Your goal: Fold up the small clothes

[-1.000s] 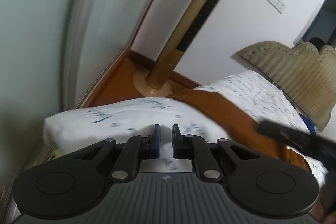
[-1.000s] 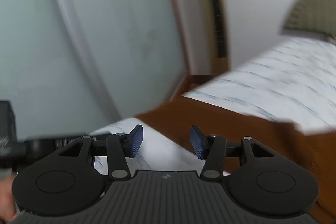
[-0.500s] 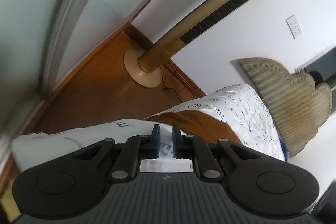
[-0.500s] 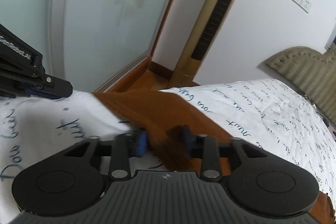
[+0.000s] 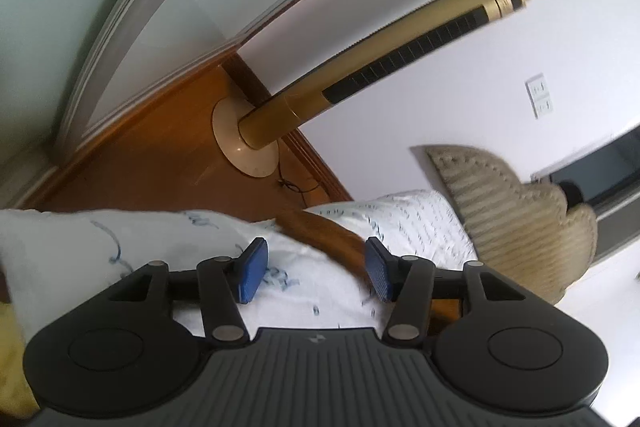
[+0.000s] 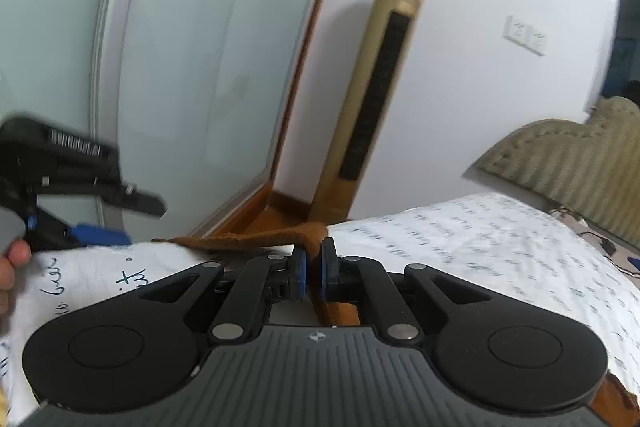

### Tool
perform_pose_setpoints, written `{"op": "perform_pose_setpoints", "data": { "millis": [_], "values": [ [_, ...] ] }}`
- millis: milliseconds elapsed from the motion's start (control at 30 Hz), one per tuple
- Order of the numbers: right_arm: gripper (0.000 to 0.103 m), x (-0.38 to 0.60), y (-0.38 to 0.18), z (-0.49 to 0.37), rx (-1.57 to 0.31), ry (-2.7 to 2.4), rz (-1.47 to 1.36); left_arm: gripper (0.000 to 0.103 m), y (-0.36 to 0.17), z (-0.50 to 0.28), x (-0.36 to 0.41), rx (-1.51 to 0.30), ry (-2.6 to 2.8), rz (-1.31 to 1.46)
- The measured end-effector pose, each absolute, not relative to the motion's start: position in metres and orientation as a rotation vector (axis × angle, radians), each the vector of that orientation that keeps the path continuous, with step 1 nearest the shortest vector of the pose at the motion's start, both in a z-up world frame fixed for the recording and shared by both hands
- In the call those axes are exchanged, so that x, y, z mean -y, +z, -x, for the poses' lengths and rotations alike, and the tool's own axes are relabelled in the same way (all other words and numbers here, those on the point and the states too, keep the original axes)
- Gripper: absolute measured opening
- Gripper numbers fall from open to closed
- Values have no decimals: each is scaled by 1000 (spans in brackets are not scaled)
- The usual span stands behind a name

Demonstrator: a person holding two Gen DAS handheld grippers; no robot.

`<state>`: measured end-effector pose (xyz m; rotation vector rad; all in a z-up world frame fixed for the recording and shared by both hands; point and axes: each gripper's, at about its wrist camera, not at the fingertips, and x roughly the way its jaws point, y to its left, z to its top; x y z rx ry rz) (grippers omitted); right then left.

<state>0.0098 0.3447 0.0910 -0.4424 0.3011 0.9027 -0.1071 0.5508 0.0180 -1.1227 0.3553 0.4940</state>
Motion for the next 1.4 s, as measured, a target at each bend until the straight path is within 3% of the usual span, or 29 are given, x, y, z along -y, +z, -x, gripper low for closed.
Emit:
{"op": "perform_pose_setpoints", "data": {
  "millis": [100, 467, 500, 567, 667, 767, 833, 900, 1333, 1400],
  "values": [
    [7, -300, 106, -10, -294, 880, 370, 65, 27, 106, -535, -348, 471, 1095],
    [8, -244, 85, -26, -489, 904, 328, 66, 25, 41, -533, -425, 408, 1137],
    [10, -248, 84, -26, -493, 923, 319, 66, 23, 41, -537, -416, 409, 1152],
    [28, -256, 83, -24, -492, 952, 327, 65, 19, 41, -543, -404, 401, 1178],
    [37, -271, 78, -18, -484, 971, 340, 64, 14, 43, -549, -355, 378, 1174],
    [37, -287, 73, -22, -483, 978, 343, 41, 9, 38, -555, -365, 358, 1173],
    [37, -292, 71, -20, -474, 973, 350, 18, 1, 34, -559, -385, 336, 1201],
    [37, -297, 70, -18, -463, 966, 356, 8, -6, 31, -561, -402, 339, 1216],
    [33, -350, 50, -5, -368, 944, 528, 5, 7, 46, -557, -310, 343, 1191],
    [13, -361, 43, -10, -386, 916, 562, 5, 14, 48, -555, -288, 327, 1179]
  ]
}}
